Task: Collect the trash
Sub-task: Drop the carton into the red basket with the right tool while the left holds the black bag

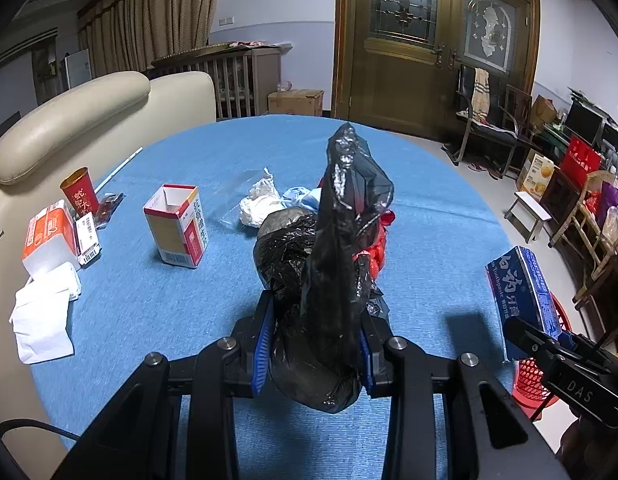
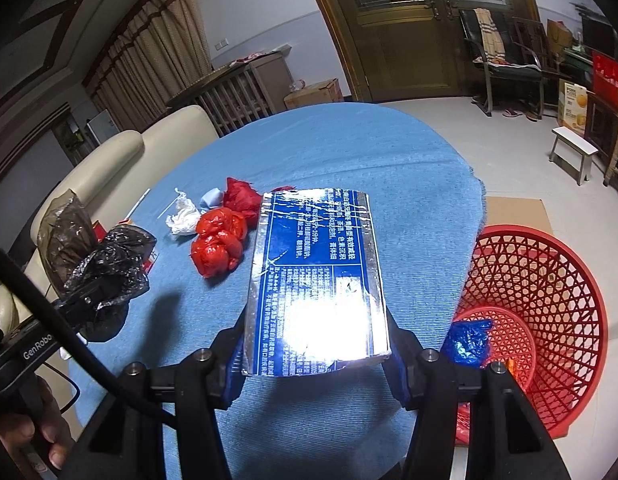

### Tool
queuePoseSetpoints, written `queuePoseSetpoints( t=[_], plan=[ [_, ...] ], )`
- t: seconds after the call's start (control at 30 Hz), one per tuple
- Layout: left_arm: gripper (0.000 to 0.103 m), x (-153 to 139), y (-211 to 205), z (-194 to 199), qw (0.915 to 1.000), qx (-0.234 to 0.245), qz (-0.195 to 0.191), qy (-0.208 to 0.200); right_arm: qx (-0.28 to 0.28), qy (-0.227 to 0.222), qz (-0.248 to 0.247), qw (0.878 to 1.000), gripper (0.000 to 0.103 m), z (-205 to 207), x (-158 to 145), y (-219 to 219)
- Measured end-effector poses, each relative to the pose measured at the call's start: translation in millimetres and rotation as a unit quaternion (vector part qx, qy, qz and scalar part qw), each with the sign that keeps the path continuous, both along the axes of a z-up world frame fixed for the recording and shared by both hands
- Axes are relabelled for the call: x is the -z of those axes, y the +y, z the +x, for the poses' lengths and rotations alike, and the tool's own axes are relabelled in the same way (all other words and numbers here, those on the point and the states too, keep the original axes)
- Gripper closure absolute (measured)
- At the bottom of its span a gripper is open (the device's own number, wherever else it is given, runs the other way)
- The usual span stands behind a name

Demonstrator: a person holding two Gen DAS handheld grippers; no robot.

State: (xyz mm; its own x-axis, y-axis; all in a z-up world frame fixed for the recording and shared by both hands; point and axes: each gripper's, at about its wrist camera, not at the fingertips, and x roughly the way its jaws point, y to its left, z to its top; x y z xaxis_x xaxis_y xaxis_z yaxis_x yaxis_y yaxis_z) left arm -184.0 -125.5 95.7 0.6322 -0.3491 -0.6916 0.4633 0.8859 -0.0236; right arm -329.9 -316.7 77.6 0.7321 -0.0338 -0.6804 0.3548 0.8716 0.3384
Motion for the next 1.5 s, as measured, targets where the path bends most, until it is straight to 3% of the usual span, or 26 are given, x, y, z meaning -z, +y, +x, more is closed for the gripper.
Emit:
queuePoseSetpoints(
  t=[0.63,1.1,1.5],
  plan=[
    [0.066,-9,-13,-4,0.9997,0.021,-0.005,-0.010,0.029,-0.006,-0.007,1.000,0.044,-16,-8,-16],
    [0.066,-15,-51,-18,0.9974,0.069,-0.008,-0.018,0.117,0.004,-0.013,0.993,0.044,-69,-5,-76],
    [0.066,-19,-108,-45,0.9898,0.141,-0.005,-0.022,0.173,0.039,-0.009,0.984,0.044,-104,21,-127]
  ],
)
